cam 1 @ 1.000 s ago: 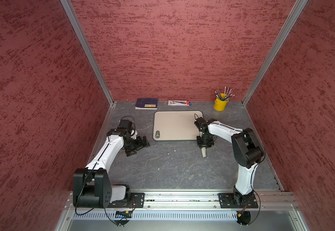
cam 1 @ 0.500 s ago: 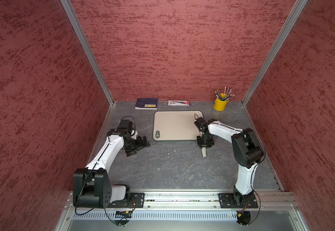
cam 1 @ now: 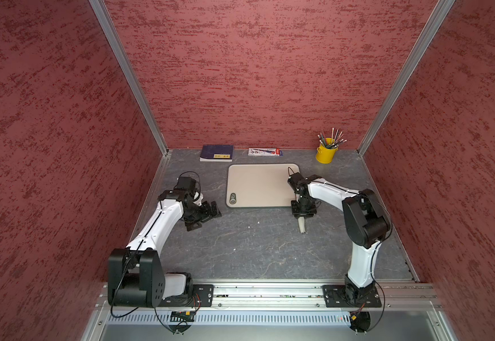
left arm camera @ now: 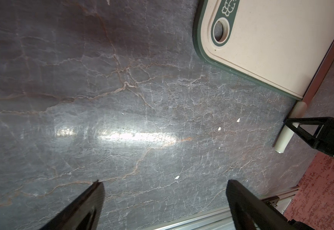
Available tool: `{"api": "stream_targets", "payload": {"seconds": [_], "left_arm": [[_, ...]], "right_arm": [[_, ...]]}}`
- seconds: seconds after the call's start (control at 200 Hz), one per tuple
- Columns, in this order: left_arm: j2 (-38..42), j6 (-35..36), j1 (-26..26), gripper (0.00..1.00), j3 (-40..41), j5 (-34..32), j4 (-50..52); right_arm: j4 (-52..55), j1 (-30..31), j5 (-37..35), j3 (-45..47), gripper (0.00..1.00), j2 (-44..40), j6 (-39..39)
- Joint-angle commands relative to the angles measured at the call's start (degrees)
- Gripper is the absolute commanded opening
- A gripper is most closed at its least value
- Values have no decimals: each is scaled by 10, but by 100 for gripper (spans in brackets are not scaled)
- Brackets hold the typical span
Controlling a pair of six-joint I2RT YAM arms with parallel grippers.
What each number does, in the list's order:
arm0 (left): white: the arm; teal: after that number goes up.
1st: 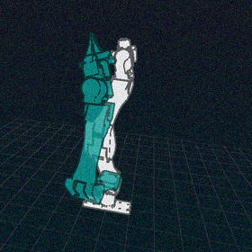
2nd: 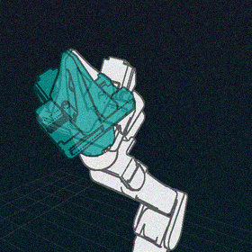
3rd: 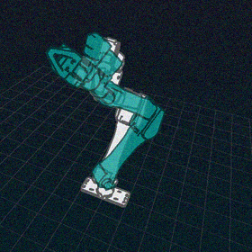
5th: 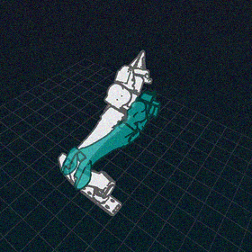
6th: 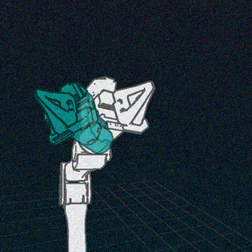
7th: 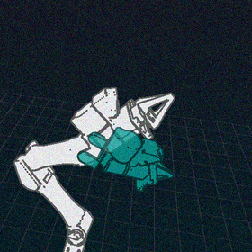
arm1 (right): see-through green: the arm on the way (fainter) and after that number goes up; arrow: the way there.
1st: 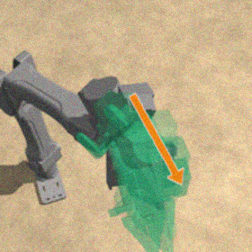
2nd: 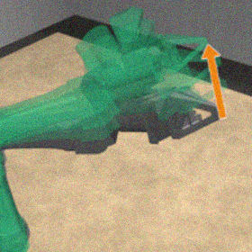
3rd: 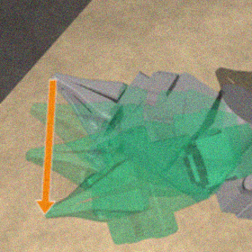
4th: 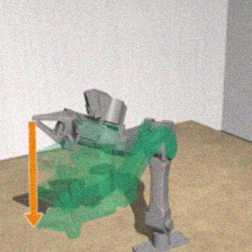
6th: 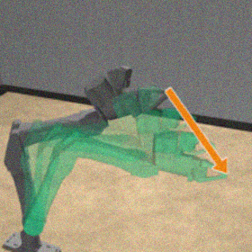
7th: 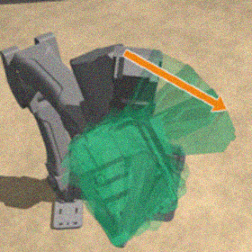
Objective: Align the knife with the edge of the cutting board
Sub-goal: Place the knife at the edge of the cutting board.
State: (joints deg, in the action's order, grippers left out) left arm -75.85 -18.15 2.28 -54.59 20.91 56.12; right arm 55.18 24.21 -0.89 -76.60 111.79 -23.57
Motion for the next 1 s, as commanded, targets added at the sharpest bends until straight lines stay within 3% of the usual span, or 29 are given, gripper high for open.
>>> {"api": "stream_targets", "payload": {"seconds": [0.0, 0.997], "left_arm": [[-3, 3, 3, 100, -3, -2, 4], [-7, 3, 7, 100, -4, -5, 5]], "right_arm": [[-9, -5, -17, -11, 40, 4, -6], [-10, -10, -10, -11, 37, 9, -9]]}}
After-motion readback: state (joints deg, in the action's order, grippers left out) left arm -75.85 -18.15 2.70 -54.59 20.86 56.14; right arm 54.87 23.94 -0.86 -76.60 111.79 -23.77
